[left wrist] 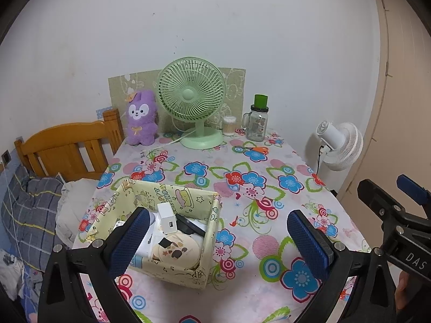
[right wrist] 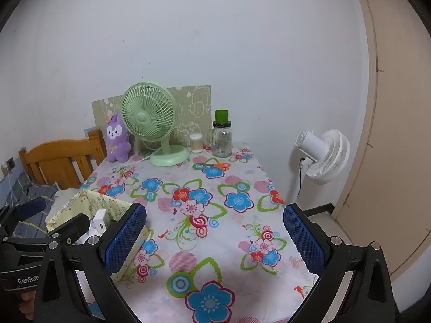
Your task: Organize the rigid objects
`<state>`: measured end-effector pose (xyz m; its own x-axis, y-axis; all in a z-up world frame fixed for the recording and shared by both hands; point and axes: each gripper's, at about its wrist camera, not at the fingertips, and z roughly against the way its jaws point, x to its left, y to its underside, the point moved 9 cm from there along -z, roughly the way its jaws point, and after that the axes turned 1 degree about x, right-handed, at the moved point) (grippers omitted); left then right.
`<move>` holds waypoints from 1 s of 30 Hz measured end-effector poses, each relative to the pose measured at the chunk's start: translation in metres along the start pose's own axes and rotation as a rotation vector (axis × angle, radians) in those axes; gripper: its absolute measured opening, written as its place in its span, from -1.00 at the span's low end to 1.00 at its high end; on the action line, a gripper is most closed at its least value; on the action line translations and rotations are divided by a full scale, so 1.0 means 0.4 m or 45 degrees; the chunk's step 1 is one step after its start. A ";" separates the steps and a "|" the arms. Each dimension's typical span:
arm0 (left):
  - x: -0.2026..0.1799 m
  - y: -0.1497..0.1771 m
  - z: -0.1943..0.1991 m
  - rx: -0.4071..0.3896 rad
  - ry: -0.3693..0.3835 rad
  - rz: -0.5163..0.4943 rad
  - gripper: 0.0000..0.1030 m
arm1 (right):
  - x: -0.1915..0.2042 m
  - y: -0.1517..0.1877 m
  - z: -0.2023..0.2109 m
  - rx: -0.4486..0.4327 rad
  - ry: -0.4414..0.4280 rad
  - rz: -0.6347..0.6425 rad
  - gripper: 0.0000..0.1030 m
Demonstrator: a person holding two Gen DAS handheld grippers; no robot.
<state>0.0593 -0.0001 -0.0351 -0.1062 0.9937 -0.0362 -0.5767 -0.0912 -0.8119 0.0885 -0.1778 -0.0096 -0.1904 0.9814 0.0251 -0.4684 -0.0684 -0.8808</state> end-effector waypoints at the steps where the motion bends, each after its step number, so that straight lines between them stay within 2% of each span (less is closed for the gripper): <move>1: 0.001 -0.001 0.001 -0.004 0.000 0.004 0.99 | 0.002 0.000 0.002 -0.001 0.000 0.004 0.99; 30: 0.011 -0.003 -0.027 0.004 0.027 -0.002 0.99 | 0.008 -0.001 -0.013 -0.003 0.004 -0.035 0.99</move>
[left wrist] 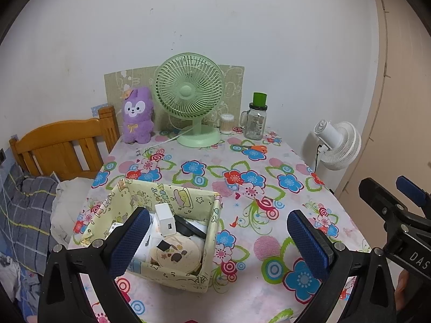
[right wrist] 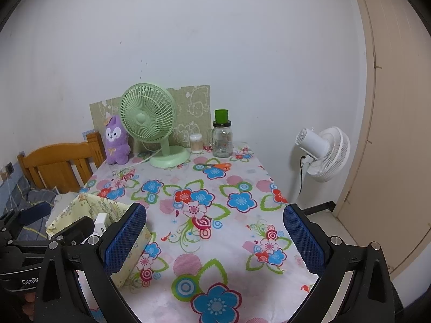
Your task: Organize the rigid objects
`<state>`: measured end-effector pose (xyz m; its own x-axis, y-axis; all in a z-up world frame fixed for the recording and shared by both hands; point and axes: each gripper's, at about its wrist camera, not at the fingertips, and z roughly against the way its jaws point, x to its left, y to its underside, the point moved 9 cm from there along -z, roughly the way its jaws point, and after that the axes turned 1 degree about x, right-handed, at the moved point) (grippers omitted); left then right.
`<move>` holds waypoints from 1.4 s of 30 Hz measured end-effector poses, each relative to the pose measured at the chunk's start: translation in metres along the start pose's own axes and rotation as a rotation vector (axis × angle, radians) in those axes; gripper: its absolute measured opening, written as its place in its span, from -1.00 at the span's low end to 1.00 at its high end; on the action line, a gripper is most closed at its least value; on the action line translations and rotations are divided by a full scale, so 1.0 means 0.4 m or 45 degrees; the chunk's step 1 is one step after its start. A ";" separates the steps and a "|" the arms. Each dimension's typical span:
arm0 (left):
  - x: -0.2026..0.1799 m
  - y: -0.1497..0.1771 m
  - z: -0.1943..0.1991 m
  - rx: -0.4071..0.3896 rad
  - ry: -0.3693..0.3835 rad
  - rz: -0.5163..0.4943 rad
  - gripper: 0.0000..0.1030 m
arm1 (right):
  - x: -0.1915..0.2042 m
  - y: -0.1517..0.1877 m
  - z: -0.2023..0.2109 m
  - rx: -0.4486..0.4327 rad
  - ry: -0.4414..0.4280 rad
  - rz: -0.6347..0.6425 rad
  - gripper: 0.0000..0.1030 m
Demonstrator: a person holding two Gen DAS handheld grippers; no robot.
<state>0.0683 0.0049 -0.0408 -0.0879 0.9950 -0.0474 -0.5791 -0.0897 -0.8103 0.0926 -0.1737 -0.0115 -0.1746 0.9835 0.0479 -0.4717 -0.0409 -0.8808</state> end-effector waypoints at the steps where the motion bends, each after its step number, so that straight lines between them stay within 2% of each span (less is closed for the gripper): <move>1: 0.001 0.000 -0.001 -0.004 -0.004 -0.002 0.99 | 0.002 -0.002 0.000 -0.003 0.001 0.001 1.00; 29: -0.003 0.009 -0.006 0.033 0.051 0.007 0.99 | 0.028 -0.006 -0.006 -0.016 -0.019 0.017 0.99; 42: 0.002 0.006 -0.004 0.027 0.032 -0.006 0.99 | 0.029 -0.009 -0.012 -0.006 -0.019 0.017 0.99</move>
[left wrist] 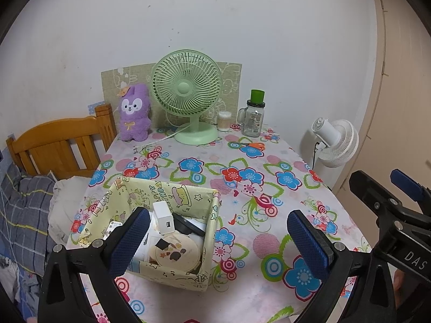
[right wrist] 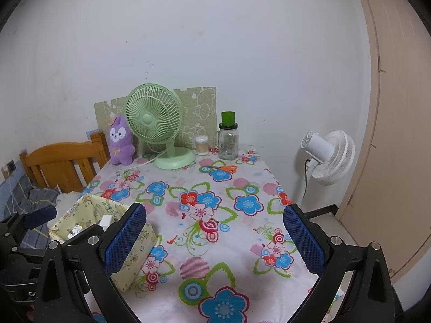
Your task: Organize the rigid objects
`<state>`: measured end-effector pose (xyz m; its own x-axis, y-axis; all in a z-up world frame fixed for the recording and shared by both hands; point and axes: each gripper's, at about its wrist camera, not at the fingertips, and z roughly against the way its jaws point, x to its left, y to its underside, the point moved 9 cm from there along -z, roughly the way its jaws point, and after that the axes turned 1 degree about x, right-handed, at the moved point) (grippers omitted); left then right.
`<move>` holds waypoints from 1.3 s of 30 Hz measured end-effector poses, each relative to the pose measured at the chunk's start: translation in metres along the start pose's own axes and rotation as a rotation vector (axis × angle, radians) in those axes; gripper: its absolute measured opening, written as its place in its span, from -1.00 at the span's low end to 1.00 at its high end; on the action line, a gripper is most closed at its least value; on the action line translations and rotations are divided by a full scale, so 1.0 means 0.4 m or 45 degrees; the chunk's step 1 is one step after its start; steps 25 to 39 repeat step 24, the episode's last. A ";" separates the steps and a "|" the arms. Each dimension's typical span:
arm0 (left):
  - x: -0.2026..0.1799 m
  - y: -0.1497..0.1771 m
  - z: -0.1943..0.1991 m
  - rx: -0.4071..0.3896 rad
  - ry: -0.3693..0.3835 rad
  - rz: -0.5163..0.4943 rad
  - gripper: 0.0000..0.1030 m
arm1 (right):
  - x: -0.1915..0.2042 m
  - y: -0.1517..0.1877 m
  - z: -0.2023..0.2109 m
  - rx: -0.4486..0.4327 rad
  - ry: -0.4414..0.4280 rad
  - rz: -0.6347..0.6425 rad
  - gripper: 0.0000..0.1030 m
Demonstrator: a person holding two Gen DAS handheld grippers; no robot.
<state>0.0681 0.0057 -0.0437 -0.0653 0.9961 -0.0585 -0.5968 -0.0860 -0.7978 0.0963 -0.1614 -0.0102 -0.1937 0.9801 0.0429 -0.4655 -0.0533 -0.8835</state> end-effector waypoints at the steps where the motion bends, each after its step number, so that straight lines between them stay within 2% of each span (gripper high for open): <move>1: 0.000 0.000 0.000 0.001 0.000 0.000 0.99 | 0.001 0.000 0.000 0.001 0.001 -0.001 0.99; 39: 0.004 -0.001 -0.011 -0.005 -0.014 0.003 0.99 | 0.003 0.002 -0.015 0.005 0.001 -0.003 0.99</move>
